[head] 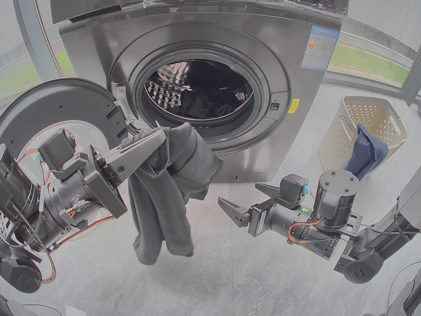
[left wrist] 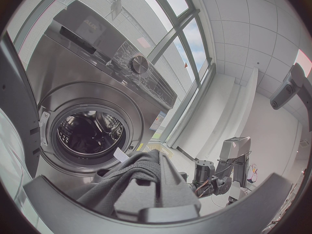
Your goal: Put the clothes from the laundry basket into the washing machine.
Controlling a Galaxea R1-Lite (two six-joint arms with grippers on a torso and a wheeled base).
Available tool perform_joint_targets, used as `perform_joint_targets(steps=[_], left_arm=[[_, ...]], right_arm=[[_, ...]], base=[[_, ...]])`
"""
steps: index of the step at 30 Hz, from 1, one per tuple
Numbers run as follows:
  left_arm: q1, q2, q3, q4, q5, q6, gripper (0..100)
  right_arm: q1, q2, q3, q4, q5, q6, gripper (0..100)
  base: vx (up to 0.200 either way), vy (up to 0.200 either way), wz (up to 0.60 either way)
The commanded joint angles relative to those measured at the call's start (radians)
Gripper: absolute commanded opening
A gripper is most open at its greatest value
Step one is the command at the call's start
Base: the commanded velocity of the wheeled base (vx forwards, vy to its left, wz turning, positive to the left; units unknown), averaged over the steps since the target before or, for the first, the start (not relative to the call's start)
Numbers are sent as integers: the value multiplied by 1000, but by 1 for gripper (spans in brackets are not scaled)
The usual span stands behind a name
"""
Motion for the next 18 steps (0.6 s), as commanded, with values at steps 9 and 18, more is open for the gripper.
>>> perform_joint_targets(steps=[9, 18], left_arm=[[0, 3, 13, -14, -4, -4, 0], [0, 3, 13, -16, -9, 4, 0]], right_arm=[[-9, 39, -42, -27, 1, -9, 100], [-57, 81, -143, -27, -13, -9, 100]], base=[[0, 0, 0], [0, 0, 0]])
